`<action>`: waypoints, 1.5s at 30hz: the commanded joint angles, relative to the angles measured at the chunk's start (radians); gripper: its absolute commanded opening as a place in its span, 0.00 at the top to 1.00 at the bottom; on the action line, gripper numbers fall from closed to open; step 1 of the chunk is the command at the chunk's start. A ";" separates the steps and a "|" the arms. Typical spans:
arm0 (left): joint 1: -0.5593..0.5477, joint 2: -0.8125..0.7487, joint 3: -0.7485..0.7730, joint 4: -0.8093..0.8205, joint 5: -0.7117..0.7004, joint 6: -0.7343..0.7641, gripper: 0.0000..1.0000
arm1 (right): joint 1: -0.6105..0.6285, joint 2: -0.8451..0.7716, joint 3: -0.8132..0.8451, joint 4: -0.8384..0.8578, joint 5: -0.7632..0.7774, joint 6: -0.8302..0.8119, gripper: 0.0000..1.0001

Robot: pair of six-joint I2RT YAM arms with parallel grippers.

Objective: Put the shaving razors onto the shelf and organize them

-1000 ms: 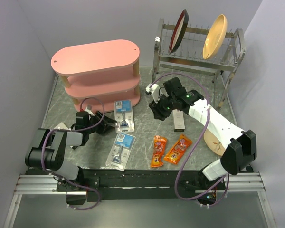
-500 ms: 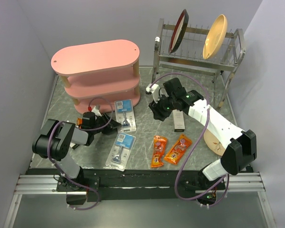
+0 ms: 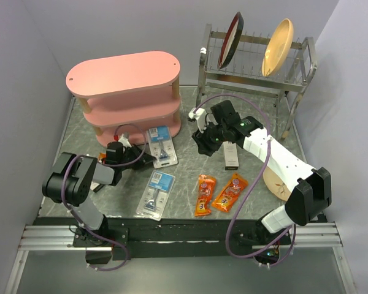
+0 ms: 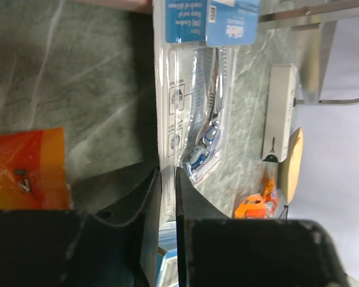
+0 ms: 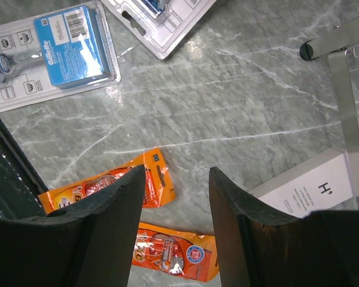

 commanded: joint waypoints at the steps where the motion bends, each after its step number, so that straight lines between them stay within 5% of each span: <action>1: 0.016 -0.063 0.043 0.067 0.033 -0.011 0.93 | -0.003 0.004 0.042 0.025 -0.004 0.014 0.46; 13: 0.068 0.002 0.137 0.039 0.015 -0.024 0.87 | 0.016 0.053 0.091 0.048 -0.006 0.017 0.46; 16: 0.071 -0.007 0.146 0.004 -0.003 -0.030 0.77 | 0.024 0.062 0.102 0.050 -0.007 0.010 0.46; 21: 0.082 -0.062 0.132 -0.121 -0.033 -0.039 0.44 | 0.036 0.063 0.107 0.045 -0.012 0.012 0.46; 27: 0.100 -0.220 0.039 -0.230 -0.007 -0.015 0.35 | 0.040 0.046 0.094 0.047 -0.010 0.015 0.45; 30: 0.099 -0.303 -0.036 -0.238 0.012 0.048 0.46 | 0.038 0.032 0.084 0.053 -0.007 0.014 0.45; 31: 0.088 -0.319 -0.052 -0.219 0.024 0.070 0.60 | 0.040 0.029 0.076 0.055 -0.006 0.014 0.45; 32: 0.073 -0.336 -0.061 -0.240 0.000 0.114 0.95 | 0.040 0.026 0.073 0.058 -0.007 0.015 0.45; 33: 0.033 -0.368 -0.052 -0.284 -0.043 0.134 0.99 | 0.041 0.024 0.068 0.062 -0.009 0.015 0.45; 38: -0.097 -0.359 0.027 -0.336 -0.155 0.202 0.99 | 0.041 0.006 0.044 0.077 -0.012 0.018 0.45; 45: -0.194 -0.135 0.201 -0.482 -0.276 0.191 0.99 | 0.040 -0.026 0.004 0.094 0.005 0.003 0.45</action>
